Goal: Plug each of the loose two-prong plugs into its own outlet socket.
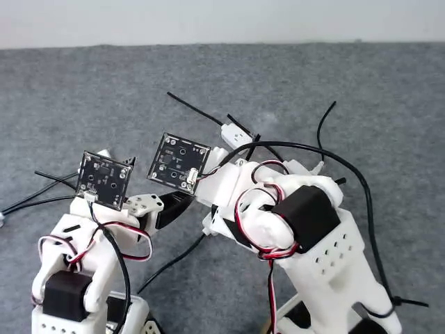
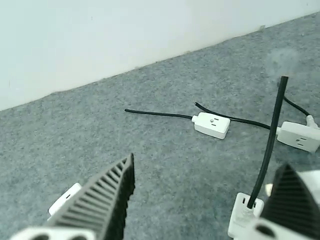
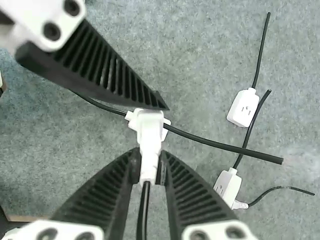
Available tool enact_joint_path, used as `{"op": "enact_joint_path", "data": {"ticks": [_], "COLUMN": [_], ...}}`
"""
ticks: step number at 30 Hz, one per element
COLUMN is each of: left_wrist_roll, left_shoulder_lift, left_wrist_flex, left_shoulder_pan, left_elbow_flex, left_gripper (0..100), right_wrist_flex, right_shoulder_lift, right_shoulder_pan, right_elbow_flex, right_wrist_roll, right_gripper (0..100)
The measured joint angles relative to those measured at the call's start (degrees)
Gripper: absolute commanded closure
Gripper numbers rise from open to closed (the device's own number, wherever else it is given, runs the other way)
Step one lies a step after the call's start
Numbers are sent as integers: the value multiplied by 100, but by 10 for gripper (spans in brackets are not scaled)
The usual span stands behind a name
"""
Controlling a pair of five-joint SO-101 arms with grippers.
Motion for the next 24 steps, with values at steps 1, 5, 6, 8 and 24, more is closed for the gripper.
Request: {"op": "enact_joint_path", "data": {"ticks": [1, 5, 6, 8, 24], "left_wrist_roll": [35, 44, 44, 44, 26], "left_shoulder_lift": [-35, -26, -35, -35, 9], "left_wrist_flex": [-44, -167, -176, -176, -308], "left_shoulder_pan": [0, 18, 18, 18, 105], "left_elbow_flex": [70, 457, 475, 510, 791], "left_gripper": [586, 586, 586, 586, 586], "right_wrist_flex": [0, 0, 0, 0, 0], "right_shoulder_lift": [0, 0, 0, 0, -9], "right_shoulder_pan": [0, 0, 0, 0, 0], "right_elbow_flex": [0, 0, 0, 0, 0], "right_wrist_roll": [0, -105, -114, -132, -167], "right_gripper": [989, 989, 989, 989, 989]}}
